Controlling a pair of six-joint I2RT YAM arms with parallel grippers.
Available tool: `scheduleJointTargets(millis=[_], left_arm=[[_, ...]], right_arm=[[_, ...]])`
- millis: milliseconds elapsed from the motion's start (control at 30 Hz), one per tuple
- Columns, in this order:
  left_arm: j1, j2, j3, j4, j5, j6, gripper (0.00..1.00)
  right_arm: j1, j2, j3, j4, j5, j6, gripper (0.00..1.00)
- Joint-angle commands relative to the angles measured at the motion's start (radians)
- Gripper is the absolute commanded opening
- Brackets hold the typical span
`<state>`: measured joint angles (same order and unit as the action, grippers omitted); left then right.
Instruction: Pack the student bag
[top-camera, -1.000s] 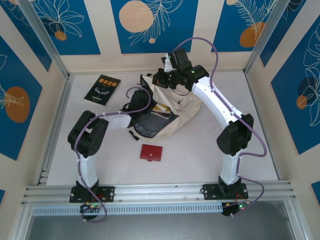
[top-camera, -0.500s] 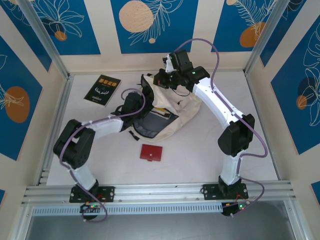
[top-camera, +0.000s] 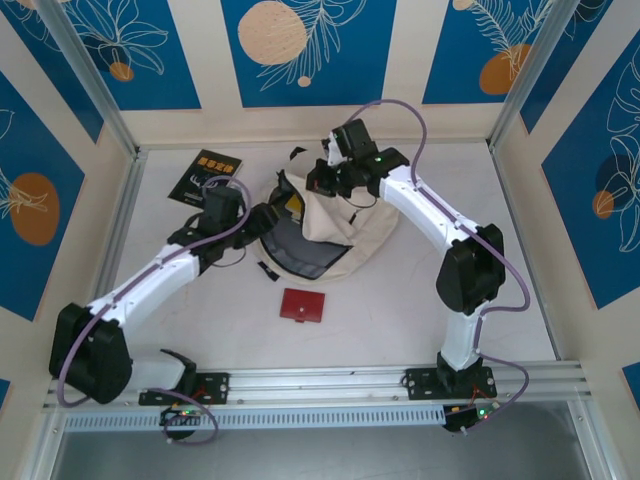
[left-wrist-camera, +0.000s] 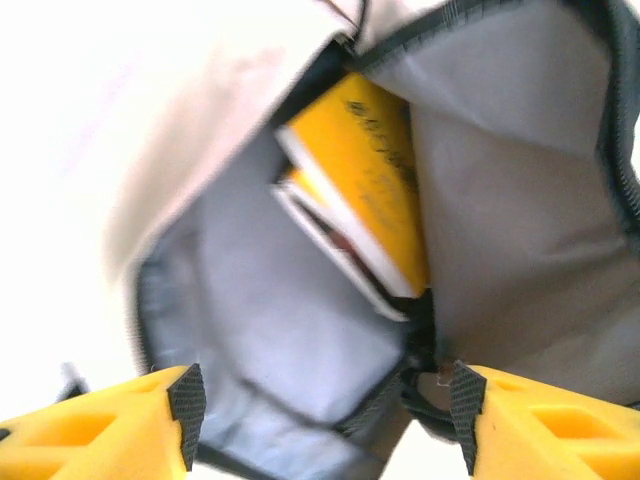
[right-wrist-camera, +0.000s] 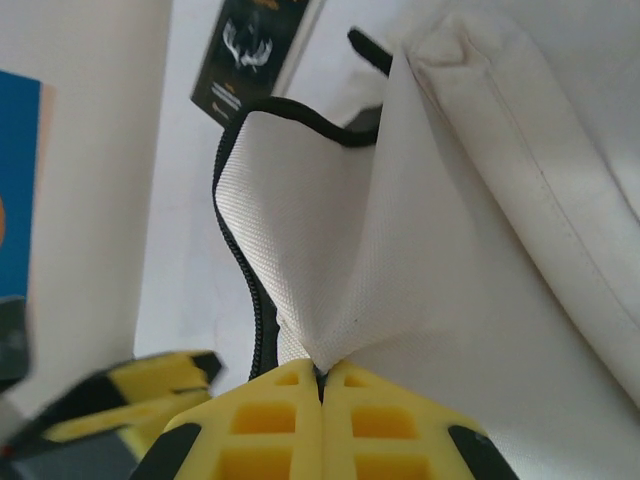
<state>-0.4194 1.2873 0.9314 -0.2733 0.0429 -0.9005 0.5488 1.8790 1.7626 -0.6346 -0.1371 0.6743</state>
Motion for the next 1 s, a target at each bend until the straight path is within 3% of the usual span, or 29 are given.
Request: scheduleJointTargets(millis=[0, 133, 233, 333, 500, 667, 967], left_arm=[[0.087, -0.051, -0.039, -0.196, -0.032, 0.126, 0.69], [0.191, -0.052, -0.008, -0.222, -0.044, 0.192, 0.79], [0.233, 0.005, 0.050, -0.211, -0.085, 0.243, 0.90], [0.279, 0.110, 0.129, -0.191, -0.074, 0.276, 0.92], [0.332, 0.330, 0.283, -0.132, -0.063, 0.314, 0.92], [0.382, 0.556, 0.477, -0.105, -0.051, 0.359, 0.84], [0.424, 0.873, 0.801, -0.197, -0.031, 0.411, 0.79]], right_arm=[[0.044, -0.022, -0.081, 0.033, -0.034, 0.013, 0.00], [0.076, 0.001, -0.157, 0.047, -0.025, 0.021, 0.01], [0.086, 0.003, -0.196, 0.058, -0.013, 0.020, 0.25], [0.086, -0.016, -0.209, 0.059, 0.029, 0.009, 0.51], [0.077, -0.060, -0.241, 0.058, 0.130, 0.000, 0.76], [0.052, -0.090, -0.291, 0.073, 0.161, 0.008, 0.83], [0.036, -0.086, -0.301, 0.058, 0.127, 0.044, 0.81]])
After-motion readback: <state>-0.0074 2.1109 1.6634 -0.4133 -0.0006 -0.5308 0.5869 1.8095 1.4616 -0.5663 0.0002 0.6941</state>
